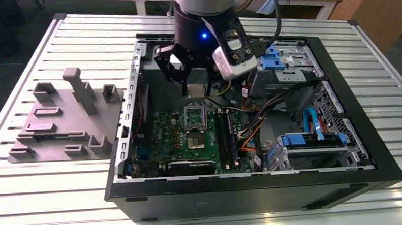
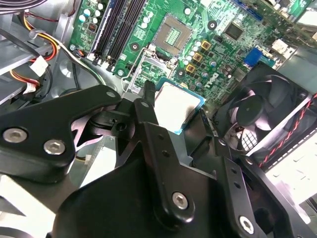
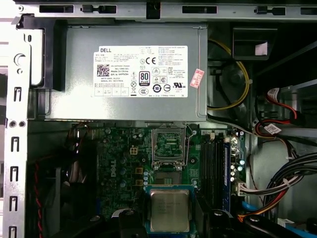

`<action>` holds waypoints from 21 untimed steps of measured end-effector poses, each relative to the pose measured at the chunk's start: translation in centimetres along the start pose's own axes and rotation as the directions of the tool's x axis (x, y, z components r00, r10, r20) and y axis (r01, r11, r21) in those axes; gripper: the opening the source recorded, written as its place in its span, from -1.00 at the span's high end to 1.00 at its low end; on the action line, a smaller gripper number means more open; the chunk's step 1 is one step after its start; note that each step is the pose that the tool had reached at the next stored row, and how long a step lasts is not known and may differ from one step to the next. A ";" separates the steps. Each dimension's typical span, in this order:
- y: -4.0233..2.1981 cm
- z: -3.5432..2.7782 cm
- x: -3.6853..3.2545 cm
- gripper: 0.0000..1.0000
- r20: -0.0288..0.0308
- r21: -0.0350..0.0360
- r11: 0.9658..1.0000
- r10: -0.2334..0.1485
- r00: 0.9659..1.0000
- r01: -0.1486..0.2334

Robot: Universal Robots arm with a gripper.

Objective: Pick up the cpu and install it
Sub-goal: 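Place the cpu into insertion slot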

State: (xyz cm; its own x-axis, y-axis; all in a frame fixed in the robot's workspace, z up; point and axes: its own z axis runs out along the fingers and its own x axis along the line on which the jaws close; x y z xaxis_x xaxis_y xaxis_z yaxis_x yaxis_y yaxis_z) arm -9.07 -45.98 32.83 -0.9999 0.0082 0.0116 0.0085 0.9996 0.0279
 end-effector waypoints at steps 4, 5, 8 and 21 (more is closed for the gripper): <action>0.00 0.10 0.00 0.05 0.000 0.000 1.000 0.000 1.000 0.000; 0.00 0.12 0.00 0.05 0.000 0.000 1.000 0.000 1.000 0.000; -0.01 0.19 0.00 0.05 0.000 0.000 1.000 0.000 1.000 0.000; -0.02 0.49 -0.01 0.05 0.000 0.000 1.000 0.000 1.000 0.000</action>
State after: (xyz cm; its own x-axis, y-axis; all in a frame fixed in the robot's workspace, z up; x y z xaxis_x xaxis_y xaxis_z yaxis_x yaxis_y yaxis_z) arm -9.07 -45.98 32.35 -0.9999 0.0082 0.0116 0.0085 0.9996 0.0277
